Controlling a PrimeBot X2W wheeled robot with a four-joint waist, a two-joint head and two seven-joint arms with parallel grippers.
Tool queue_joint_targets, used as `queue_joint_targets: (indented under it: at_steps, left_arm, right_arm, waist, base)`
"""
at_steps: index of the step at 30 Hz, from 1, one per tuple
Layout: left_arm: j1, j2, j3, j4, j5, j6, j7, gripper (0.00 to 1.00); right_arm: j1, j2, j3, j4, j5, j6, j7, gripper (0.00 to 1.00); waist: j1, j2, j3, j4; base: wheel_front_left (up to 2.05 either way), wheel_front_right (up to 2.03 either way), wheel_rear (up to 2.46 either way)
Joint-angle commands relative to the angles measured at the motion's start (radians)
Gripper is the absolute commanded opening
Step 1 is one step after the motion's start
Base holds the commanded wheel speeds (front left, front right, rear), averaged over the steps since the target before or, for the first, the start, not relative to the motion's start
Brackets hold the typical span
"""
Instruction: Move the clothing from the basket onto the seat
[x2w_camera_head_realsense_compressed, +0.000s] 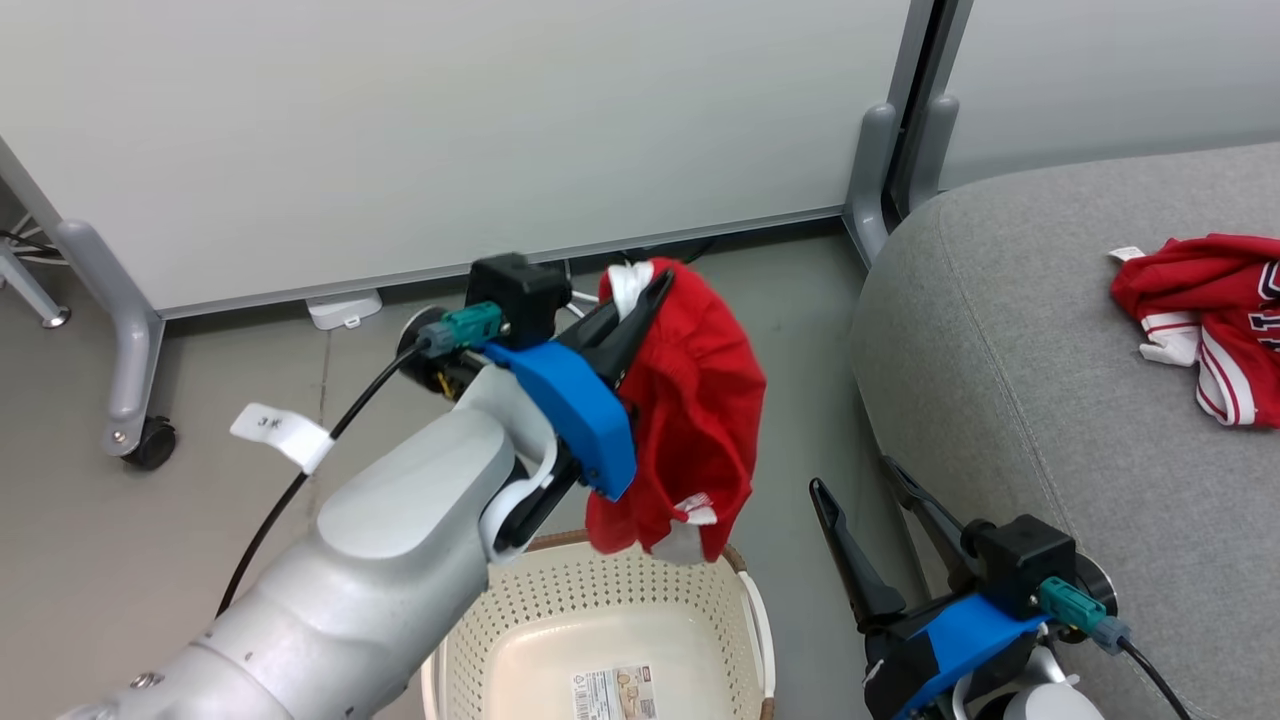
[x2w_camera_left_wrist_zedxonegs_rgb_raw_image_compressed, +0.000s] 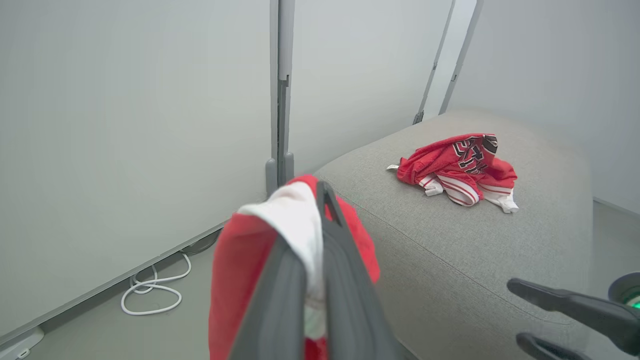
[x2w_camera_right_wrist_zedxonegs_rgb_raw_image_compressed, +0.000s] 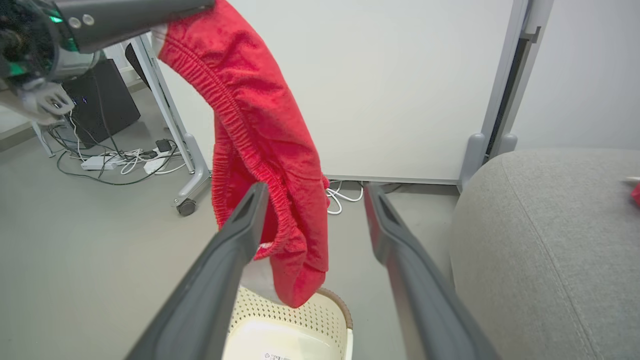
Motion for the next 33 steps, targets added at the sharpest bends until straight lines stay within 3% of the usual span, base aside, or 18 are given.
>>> queue_joint_targets:
  at_steps: [1, 12, 23, 33]
  left_arm:
    - [-0.026, -0.006, -0.004, -0.005, 0.005, -0.001, -0.001, 0.00]
    - [-0.108, -0.055, -0.032, -0.003, -0.002, -0.001, 0.005, 0.00]
    - [-0.123, -0.068, -0.066, 0.009, -0.018, -0.001, -0.003, 0.00]
    - [-0.139, -0.080, -0.085, 0.012, -0.033, -0.001, -0.013, 0.00]
  right_arm:
    - [0.011, -0.002, 0.000, 0.002, 0.001, 0.000, 0.001, 1.00]
    - [0.009, -0.001, -0.002, 0.004, 0.001, 0.000, 0.017, 1.00]
    - [-0.020, -0.002, -0.008, 0.019, 0.004, 0.000, 0.039, 1.00]
    - [-0.186, -0.001, 0.026, 0.167, -0.031, 0.000, 0.119, 1.00]
  waist:
    - [0.0002, -0.0001, -0.005, 0.003]
    - [0.0002, -0.0001, -0.038, 0.003]
    - [0.0002, -0.0001, -0.036, 0.004]
    - [0.0002, -0.0001, -0.016, 0.008]
  base:
    - [0.00, 0.00, 0.00]
    - [0.00, 0.00, 0.00]
    - [0.00, 0.00, 0.00]
    - [0.00, 0.00, 0.00]
